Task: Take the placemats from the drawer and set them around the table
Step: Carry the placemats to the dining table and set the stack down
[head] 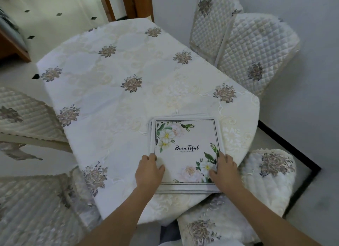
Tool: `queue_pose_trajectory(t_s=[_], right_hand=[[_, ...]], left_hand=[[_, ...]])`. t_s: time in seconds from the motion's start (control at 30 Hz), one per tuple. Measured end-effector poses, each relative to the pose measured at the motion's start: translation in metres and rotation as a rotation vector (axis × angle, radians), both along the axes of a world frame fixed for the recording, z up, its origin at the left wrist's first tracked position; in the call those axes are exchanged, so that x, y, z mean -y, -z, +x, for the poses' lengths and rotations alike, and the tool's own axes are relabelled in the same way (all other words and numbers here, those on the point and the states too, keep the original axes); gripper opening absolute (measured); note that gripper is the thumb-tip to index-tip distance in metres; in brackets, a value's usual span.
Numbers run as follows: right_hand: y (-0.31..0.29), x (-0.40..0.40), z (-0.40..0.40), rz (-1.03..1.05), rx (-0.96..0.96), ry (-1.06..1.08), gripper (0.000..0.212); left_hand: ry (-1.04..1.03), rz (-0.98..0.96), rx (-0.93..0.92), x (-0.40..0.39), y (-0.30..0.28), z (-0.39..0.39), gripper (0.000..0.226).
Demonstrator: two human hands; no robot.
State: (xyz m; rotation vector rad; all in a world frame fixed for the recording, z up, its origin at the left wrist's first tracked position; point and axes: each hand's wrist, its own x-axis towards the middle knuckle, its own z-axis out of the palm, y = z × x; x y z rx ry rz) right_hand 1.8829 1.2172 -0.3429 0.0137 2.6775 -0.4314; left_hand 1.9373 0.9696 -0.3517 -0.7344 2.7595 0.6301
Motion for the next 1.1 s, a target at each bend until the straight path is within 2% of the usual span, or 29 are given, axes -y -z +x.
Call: queue_pose_trajectory(t_s=[0.17,0.33,0.47,0.63,0.73,0.9,1.1], right_hand=[[0.001,0.003,0.002,0.003,-0.009,0.066,0.085],[0.002,0.003,-0.005,-0.008,0.046,0.142,0.095],[0.004,-0.001,-0.016,-0.015,0.109,0.21,0.08],[0.002,-0.001,-0.029,-0.041,0.145,0.282,0.072],[0.001,0.004,-0.029,-0.045,0.103,0.288,0.068],[-0.003,0.012,-0.023,-0.132,-0.012,0.296,0.049],[-0.021,0.049,-0.052,-0.26,-0.194,0.243,0.043]], left_hand=[[-0.056,0.074,-0.004,0.001,0.003,-0.007,0.054],[-0.101,0.16,-0.027,0.008,0.007,-0.009,0.061],[-0.195,0.266,0.017,0.022,0.009,-0.022,0.069],[-0.209,0.359,0.138,0.04,0.009,-0.034,0.043],[-0.199,0.411,0.13,0.048,0.01,-0.034,0.039],[-0.185,0.535,0.042,0.049,0.008,-0.034,0.034],[-0.205,0.513,-0.122,0.078,-0.008,-0.061,0.028]])
